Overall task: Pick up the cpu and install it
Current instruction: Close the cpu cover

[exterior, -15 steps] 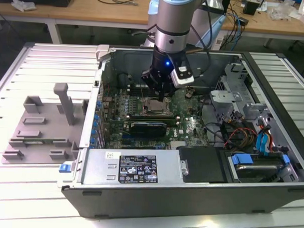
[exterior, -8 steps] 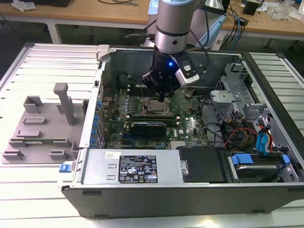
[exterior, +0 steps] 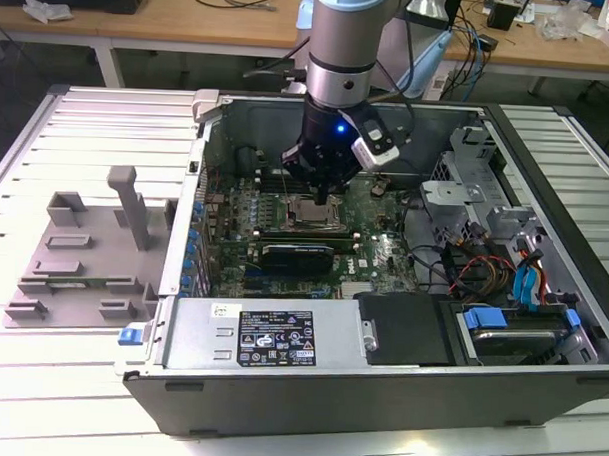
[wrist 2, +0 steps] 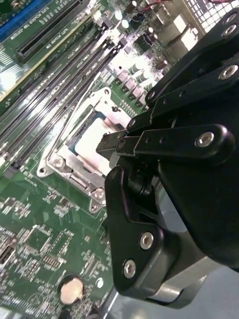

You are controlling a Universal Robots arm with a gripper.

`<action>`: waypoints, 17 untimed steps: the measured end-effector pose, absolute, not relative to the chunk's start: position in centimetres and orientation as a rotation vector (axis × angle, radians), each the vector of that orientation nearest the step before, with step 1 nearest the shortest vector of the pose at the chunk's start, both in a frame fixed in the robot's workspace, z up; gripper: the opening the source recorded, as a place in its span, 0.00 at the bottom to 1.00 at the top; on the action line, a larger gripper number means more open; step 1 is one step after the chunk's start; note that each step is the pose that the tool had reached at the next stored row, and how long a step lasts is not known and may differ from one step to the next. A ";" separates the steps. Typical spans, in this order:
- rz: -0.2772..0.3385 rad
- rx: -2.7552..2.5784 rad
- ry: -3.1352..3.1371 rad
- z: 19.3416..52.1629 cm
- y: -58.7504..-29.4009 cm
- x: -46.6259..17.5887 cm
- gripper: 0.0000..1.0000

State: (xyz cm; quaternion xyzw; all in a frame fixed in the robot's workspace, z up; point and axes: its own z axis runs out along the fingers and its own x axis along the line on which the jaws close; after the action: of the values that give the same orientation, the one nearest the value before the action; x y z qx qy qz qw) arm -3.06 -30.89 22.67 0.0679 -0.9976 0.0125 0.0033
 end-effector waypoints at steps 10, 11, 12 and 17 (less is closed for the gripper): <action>0.039 0.204 -3.129 21.8 -31.0 -5.5 0.11; 0.039 0.204 -3.130 21.7 -31.0 -5.5 0.11; 0.039 0.203 -3.130 21.6 -31.0 -5.7 0.11; 0.039 0.197 -3.130 21.0 -31.0 -6.5 0.11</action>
State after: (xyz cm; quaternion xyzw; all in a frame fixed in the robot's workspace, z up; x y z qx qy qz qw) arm -6.48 -30.96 20.96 0.0629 -0.9979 0.0125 0.0027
